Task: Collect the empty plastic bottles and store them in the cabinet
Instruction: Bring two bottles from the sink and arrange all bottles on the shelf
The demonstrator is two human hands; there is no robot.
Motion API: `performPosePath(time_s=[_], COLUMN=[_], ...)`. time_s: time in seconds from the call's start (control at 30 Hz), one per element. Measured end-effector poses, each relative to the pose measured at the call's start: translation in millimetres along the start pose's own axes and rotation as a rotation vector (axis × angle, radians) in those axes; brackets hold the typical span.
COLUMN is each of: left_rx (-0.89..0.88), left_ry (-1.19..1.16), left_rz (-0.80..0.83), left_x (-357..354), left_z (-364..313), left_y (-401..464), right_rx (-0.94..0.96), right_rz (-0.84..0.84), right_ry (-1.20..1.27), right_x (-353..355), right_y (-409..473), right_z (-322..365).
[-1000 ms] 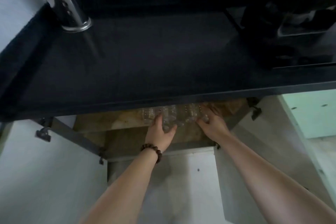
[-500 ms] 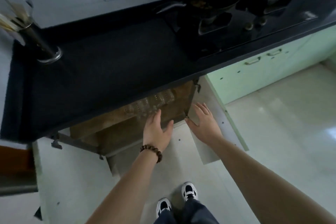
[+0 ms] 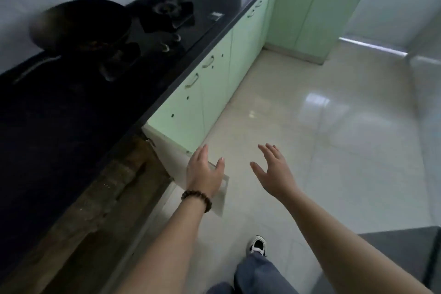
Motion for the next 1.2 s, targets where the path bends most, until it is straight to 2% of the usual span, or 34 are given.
performPosePath(time_s=[0.1,0.17,0.23,0.4,0.73,0.97,1.2], left_rx=[-0.053,-0.137,-0.156,-0.230,-0.267,-0.269,-0.274], left_ry=[0.017,0.051,0.065,0.105,0.101,0.112,0.108], left_rz=[0.045,0.117,0.114,0.171,0.145,0.127,0.124], left_x=[-28.5,-75.8,-82.0,-154.9,-264.3,-309.7,-359.3], left_z=[-30.5,-74.8,-84.0,-154.3,-300.0,-360.4,-419.7], left_y=[12.0,29.2,38.0,92.8,210.7,293.9,426.9], right_rx=[-0.089,-0.201,-0.204,-0.303,-0.303,-0.276,-0.272], right_rz=[-0.060,-0.144,-0.157,-0.224,-0.247,-0.272,-0.269], right_ry=[0.050,0.085,0.090,0.163,0.177,0.191,0.213], right_x=[24.4,59.1,65.7,113.3,228.4,278.1,315.1], right_y=[-1.3,5.1,10.8,66.9,211.3,309.3,452.4], right_z=[-33.3,-81.9,-90.4,-161.8,-258.8,-291.1,-326.5])
Point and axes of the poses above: each hand's wrist, its own y-axis towards the middle knuckle, its own x-axis out of the back of the hand, z = x × y, the point moved 6 cm from there along y, towards the middle knuckle, and after that the axes turned 3 degrees about -y, right-handed, at the moved point
